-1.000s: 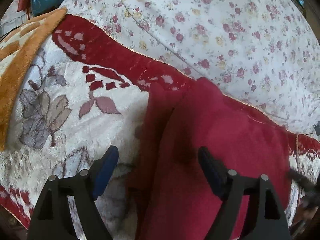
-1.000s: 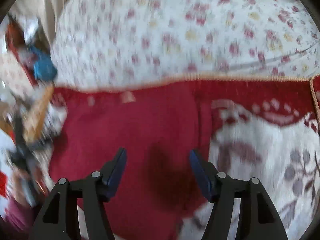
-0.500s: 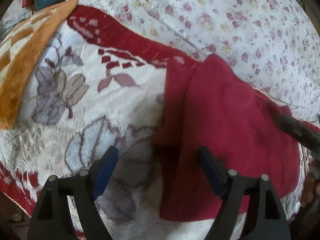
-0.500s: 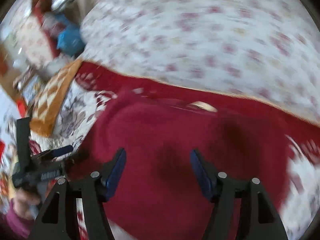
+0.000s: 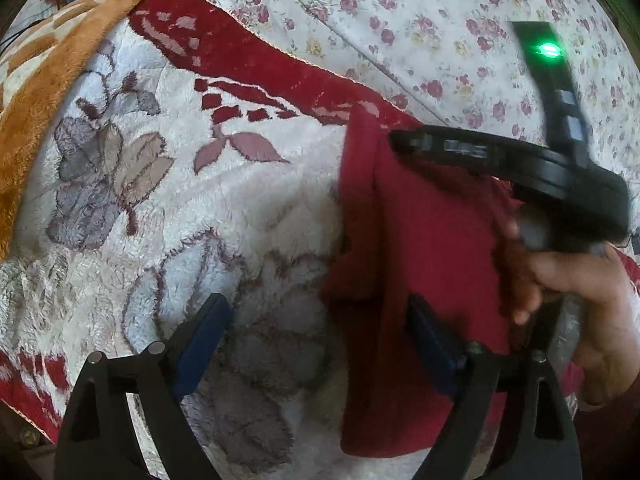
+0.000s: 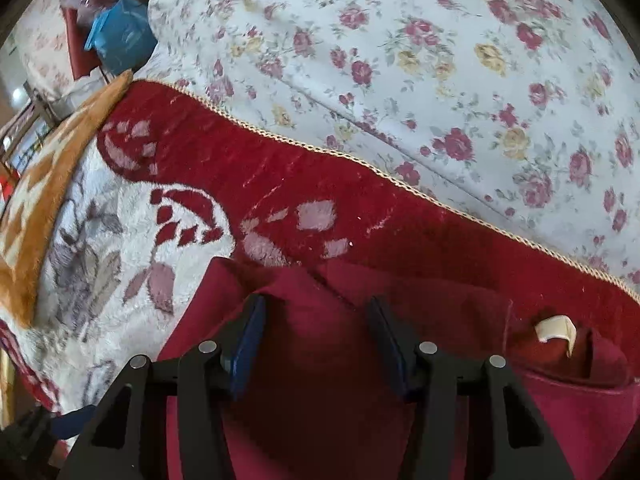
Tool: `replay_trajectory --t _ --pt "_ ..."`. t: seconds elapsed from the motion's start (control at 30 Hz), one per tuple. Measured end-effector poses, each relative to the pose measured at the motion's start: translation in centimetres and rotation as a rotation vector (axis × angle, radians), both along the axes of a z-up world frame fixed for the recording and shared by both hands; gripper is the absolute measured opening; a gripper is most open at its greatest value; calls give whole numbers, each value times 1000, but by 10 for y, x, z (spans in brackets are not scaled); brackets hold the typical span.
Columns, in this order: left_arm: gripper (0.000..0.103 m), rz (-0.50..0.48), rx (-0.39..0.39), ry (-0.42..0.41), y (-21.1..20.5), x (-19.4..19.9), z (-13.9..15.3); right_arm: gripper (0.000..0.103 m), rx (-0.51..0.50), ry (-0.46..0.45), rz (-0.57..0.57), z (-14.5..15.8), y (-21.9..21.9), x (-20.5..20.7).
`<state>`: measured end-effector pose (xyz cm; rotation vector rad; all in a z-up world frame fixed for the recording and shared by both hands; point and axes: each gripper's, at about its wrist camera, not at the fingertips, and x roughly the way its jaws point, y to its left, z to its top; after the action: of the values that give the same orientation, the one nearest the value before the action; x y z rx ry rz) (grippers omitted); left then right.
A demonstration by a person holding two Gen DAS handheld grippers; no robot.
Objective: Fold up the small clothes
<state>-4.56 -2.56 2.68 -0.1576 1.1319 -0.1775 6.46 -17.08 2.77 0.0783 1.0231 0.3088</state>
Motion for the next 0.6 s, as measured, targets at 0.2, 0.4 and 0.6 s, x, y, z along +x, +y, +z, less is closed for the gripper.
replay_trajectory --t 0.2,0.4,0.6 --pt "89 6 1 -1 1 -2 0 69 64 -14 84 22 3 -33" --pt "89 7 10 -12 2 -4 0 76 -15 48 85 2 25 -20" --pt "89 12 6 -9 3 -5 1 89 29 79 104 16 27 -21"
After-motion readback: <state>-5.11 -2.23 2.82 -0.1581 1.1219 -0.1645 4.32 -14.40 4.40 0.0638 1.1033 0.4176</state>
